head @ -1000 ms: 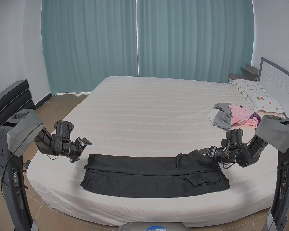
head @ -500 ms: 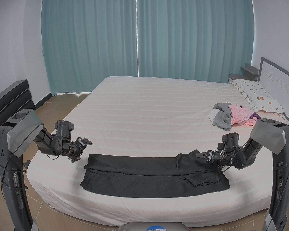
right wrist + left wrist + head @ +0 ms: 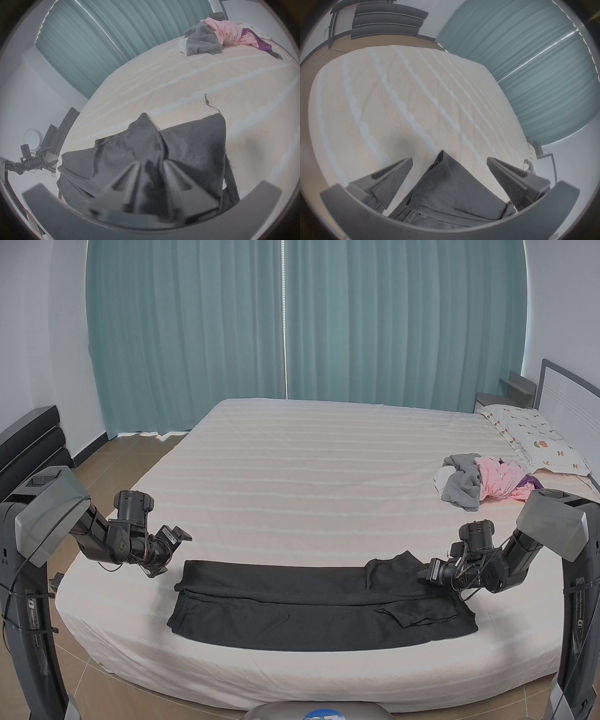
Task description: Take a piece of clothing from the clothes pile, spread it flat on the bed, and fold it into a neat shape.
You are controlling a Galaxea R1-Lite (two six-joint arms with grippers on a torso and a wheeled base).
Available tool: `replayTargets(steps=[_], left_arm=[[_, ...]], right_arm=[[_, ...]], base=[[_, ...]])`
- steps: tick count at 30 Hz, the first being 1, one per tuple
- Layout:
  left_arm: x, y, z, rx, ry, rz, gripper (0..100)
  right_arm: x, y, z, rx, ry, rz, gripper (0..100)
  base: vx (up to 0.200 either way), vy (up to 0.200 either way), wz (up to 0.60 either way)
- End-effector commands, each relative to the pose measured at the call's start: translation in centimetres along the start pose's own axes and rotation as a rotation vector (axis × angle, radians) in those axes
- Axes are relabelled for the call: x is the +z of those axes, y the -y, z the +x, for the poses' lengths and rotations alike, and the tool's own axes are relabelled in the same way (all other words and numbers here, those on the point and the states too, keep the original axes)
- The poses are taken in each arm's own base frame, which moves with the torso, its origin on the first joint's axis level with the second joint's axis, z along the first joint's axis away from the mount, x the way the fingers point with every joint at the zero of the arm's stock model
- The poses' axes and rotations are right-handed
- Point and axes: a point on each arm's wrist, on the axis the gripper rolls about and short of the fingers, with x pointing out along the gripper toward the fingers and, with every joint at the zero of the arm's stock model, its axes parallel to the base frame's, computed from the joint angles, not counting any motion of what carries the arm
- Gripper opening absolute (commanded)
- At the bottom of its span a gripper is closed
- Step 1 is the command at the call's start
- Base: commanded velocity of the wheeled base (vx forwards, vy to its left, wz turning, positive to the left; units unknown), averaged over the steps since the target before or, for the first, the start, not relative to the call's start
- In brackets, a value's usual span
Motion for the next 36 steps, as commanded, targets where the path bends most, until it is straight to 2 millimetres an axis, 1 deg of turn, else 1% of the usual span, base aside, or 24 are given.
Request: replayTargets(steps=[1,5,10,12,13,14,18,24,30,34,36], left_arm=[[0.0,-0.1,0.0,0.001,0.0,-0.001,100],[0.0,-0.1,0.0,0.001,0.0,0.0,100],[0.0,0.0,0.0,0.002,0.004,0.002,100],[0.0,0.0,0.0,0.002,0.004,0.002,100],[0.0,-0.1,0.0,0.003,0.003,0.002,100],[0.0,-0.1,0.0,0.003,0.003,0.002,100],[0.0,0.0,-0.1,0.003,0.003,0.002,100],[0.0,0.0,-0.2,0.004,0.001,0.003,100],[-0.4,-0.1,-0.2,0.012,-0.009,0.01,100],[-0.5,-0.1,-0.2,0.016,-0.012,0.011,100],[-0.6,-0.2,-0.3,0.018,-0.014,0.012,100]], right_arm=[[-0.2,0.0,-0.1,-0.005,-0.007,0.002,0],[0.3,0.0,-0.7,-0.003,0.008,0.004,0],[1.1,0.0,-2.5,-0.009,0.022,0.014,0],[1.1,0.0,-2.8,-0.009,0.02,0.015,0],[1.0,0.0,-3.4,-0.009,0.017,0.017,0],[1.0,0.0,-3.4,-0.009,0.017,0.017,0],[0.6,0.0,-4.3,-0.012,0.011,0.019,0],[0.2,0.0,-4.6,-0.015,-0.001,0.019,0],[-0.7,-0.3,-5.5,-0.019,-0.022,0.011,0],[-1.1,-0.1,-5.7,-0.024,-0.034,0.005,0],[-1.7,0.1,-6.1,-0.033,-0.053,0.006,0]], base=[[0.0,0.0,0.0],[0.0,0.0,0.0],[0.0,0.0,0.0],[0.0,0.0,0.0],[0.0,0.0,0.0],[0.0,0.0,0.0],[0.0,0.0,0.0],[0.0,0.0,0.0],[0.0,0.0,0.0],[0.0,0.0,0.0],[0.0,0.0,0.0]])
